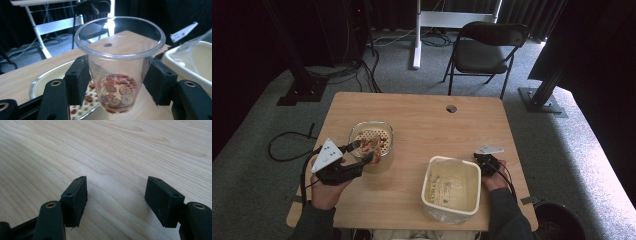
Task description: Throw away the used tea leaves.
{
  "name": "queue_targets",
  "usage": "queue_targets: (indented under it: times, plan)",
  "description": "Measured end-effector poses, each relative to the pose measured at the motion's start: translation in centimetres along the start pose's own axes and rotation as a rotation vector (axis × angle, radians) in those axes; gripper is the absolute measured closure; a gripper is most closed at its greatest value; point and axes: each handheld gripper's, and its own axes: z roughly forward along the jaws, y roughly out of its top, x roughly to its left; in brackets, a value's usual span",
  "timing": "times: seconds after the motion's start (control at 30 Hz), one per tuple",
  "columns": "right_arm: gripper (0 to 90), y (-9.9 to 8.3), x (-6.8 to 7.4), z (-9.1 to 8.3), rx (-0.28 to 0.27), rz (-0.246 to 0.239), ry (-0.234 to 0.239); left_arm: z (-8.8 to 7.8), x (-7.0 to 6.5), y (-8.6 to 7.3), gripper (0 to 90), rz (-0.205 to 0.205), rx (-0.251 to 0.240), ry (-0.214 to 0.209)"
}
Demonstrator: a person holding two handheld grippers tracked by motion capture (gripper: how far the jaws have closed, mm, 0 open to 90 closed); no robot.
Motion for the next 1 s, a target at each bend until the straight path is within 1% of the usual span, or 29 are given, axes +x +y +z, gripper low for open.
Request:
queue_targets:
  times: [0.17,0.2,0.23,0.33,0.43,0.7,0.87,0.97,1.0]
  plan:
    - [33.8,0.0,0.0,0.0,0.0,0.001,-0.001,-0.6,1.5,0.0,41.1,-0.011,0.011,0.048]
    - [33.8,0.0,0.0,0.0,0.0,0.002,-0.002,-0.6,1.5,0.0,41.1,-0.011,0.011,0.048]
    - [33.8,0.0,0.0,0.0,0.0,0.003,-0.002,-0.9,2.3,0.0,41.0,-0.016,0.017,0.076]
    - [33.8,0.0,0.0,0.0,0.0,0.004,-0.004,-1.1,3.1,-0.1,41.0,-0.018,0.025,0.106]
    - [33.8,0.0,0.0,0.0,0.0,0.004,-0.004,-1.3,3.8,-0.1,41.0,-0.01,0.031,0.137]
    - [33.8,0.0,0.0,0.0,0.0,0.006,-0.007,-1.4,5.6,-0.5,41.1,-0.007,0.035,0.191]
    - [33.8,0.0,0.0,0.0,0.0,0.009,-0.009,-1.0,6.7,-1.1,41.1,-0.022,0.045,0.227]
    - [33.8,0.0,-0.1,0.0,0.0,0.01,-0.01,-0.7,7.2,-1.4,41.1,-0.02,0.051,0.245]
    - [33.8,0.0,-0.1,0.0,0.0,0.01,-0.01,-0.7,7.2,-1.4,41.1,-0.02,0.051,0.245]
